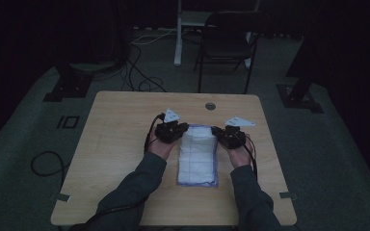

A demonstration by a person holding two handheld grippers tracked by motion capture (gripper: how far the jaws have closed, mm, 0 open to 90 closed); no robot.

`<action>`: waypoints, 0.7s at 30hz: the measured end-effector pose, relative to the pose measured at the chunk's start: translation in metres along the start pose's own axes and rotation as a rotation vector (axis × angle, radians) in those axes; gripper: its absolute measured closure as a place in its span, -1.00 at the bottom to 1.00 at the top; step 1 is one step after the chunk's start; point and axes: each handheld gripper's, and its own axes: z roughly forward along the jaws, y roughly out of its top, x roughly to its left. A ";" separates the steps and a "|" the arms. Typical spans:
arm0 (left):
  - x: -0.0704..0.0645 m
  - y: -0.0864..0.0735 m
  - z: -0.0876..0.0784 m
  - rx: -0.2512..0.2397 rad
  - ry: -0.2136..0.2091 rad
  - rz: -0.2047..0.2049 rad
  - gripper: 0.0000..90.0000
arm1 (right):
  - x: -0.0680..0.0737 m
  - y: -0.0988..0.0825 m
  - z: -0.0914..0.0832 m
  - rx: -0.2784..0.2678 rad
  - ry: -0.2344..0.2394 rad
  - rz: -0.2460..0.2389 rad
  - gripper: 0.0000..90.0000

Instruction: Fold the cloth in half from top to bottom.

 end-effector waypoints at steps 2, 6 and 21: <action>-0.003 -0.002 -0.004 -0.005 -0.006 0.004 0.89 | 0.002 -0.002 -0.003 -0.004 0.006 -0.008 0.90; -0.005 -0.006 -0.009 -0.012 -0.015 0.002 0.89 | 0.004 -0.004 -0.007 -0.009 0.021 -0.004 0.89; -0.012 -0.020 -0.018 -0.025 -0.035 -0.013 0.88 | 0.012 -0.016 -0.014 -0.017 0.040 -0.003 0.89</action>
